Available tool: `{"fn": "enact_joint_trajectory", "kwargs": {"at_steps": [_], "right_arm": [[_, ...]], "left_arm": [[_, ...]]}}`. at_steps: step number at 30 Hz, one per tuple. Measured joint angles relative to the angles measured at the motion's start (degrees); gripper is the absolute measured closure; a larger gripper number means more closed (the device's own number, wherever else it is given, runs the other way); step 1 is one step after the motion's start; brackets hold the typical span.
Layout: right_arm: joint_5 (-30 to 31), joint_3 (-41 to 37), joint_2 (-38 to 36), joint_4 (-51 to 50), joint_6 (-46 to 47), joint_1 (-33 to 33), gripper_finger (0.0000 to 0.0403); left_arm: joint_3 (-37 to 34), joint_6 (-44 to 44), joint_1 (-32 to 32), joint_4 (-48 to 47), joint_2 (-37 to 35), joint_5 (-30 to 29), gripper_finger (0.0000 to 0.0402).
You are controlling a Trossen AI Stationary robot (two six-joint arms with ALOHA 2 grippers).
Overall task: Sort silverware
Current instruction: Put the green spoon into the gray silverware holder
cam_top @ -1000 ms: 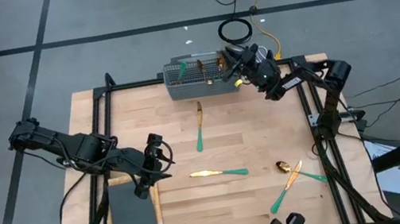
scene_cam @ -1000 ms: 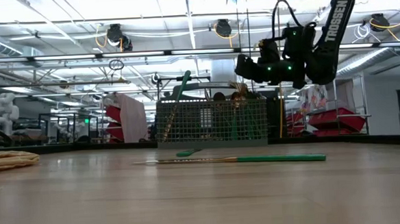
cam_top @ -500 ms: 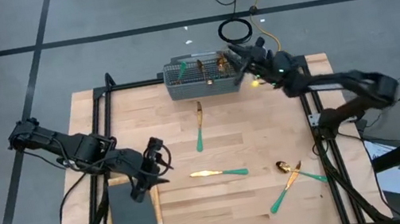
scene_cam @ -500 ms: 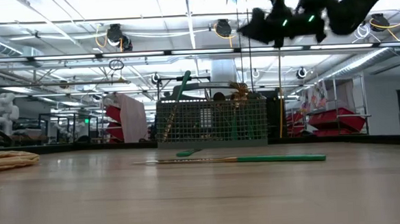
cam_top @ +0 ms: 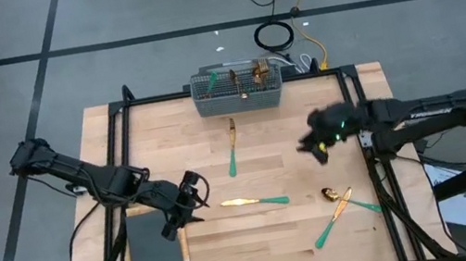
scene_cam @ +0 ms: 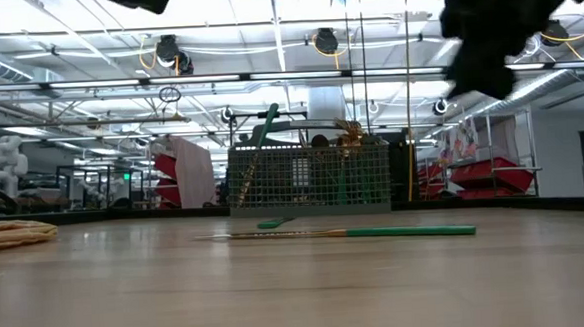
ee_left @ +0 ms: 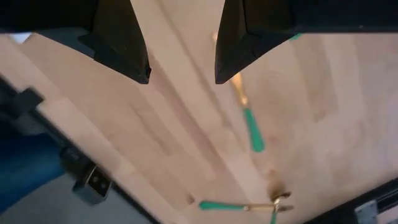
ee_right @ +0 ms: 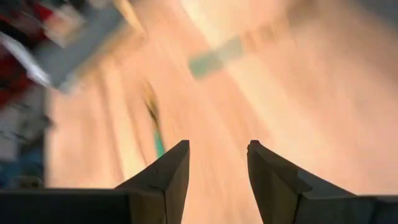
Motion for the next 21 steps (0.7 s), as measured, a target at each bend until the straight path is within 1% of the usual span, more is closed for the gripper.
{"fn": "enact_joint_trajectory", "kwargs": {"at_steps": [2, 4, 7, 10, 13, 15, 18, 21], "right_arm": [[3.9, 0.0, 1.7, -4.9, 6.3, 6.0, 0.0254], [6.1, 0.0, 3.8, -7.8, 13.0, 11.2, 0.0254], [8.0, 0.0, 7.7, -9.3, 21.9, 17.3, 0.0254], [7.9, 0.0, 12.8, -10.5, 29.1, 21.6, 0.0254], [7.6, 0.0, 17.9, -12.7, 32.9, 25.3, 0.0254], [7.2, 0.0, 20.3, -13.5, 33.8, 26.8, 0.0254], [6.8, 0.0, 22.1, -13.8, 34.2, 27.6, 0.0254], [4.8, 0.0, 22.3, -13.2, 34.9, 28.1, 0.0254]], "left_arm": [[-1.3, -1.2, 0.0, 1.5, 0.0, 0.3, 0.0212], [-1.6, -3.0, -0.1, 1.6, 0.0, 0.4, 0.0212], [-1.6, -5.9, -0.5, 2.1, 0.0, 0.7, 0.0212], [-1.6, -6.9, -1.6, 3.9, 0.0, 1.0, 0.0212], [-1.6, -6.7, -2.6, 5.1, 0.0, 1.0, 0.0212], [-1.6, -6.4, -3.1, 5.4, 0.0, 1.0, 0.0212], [-1.6, -6.4, -3.2, 6.0, 0.0, 0.6, 0.0212], [-1.6, -6.4, -3.2, 6.0, 0.0, 0.5, 0.0212]]}}
